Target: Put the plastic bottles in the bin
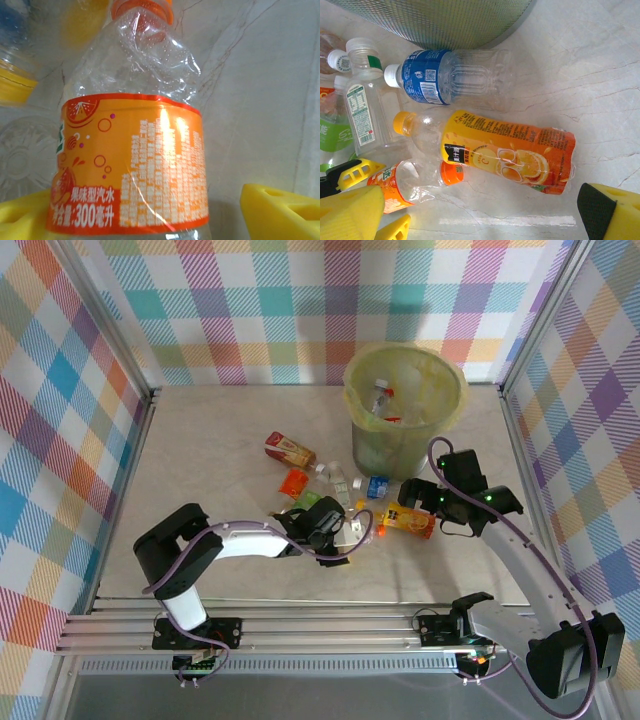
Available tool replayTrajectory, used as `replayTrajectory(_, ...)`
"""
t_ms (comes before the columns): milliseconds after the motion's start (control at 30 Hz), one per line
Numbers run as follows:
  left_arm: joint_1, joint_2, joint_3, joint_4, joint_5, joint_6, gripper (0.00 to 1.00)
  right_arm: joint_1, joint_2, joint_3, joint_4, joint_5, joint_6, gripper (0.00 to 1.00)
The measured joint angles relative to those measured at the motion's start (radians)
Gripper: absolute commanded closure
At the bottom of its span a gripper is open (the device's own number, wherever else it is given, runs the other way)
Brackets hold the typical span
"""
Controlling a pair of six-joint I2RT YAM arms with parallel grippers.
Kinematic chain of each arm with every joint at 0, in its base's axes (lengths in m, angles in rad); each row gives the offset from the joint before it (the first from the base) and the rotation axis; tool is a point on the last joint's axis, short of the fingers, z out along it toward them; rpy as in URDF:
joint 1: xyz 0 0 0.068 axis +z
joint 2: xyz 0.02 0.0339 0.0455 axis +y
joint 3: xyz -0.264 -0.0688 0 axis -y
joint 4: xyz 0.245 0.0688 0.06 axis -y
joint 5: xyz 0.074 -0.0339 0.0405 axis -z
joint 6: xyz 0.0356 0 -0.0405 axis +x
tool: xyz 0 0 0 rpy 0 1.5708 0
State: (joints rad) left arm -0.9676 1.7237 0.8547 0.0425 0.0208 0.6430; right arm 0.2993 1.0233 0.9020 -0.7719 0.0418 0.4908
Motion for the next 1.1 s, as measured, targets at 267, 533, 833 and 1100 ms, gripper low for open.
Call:
replayTrajectory(267,-0.002,0.014,0.015,-0.015,-0.014,-0.02,0.58,0.0,-0.013,0.0,0.0,0.0,0.003,0.0)
replayTrajectory(533,-0.003,-0.017,0.019,-0.066,-0.015,-0.023,0.67,0.0,-0.032,0.0,-0.001,0.0,0.004,0.0)
replayTrajectory(833,-0.009,-0.227,0.016,-0.12,-0.016,-0.064,0.72,0.0,-0.082,0.012,0.006,-0.087,0.031,0.0)
replayTrajectory(1100,-0.013,-0.452,0.008,-0.119,-0.069,-0.131,0.82,0.0,-0.191,0.052,0.077,-0.227,0.079,0.0)
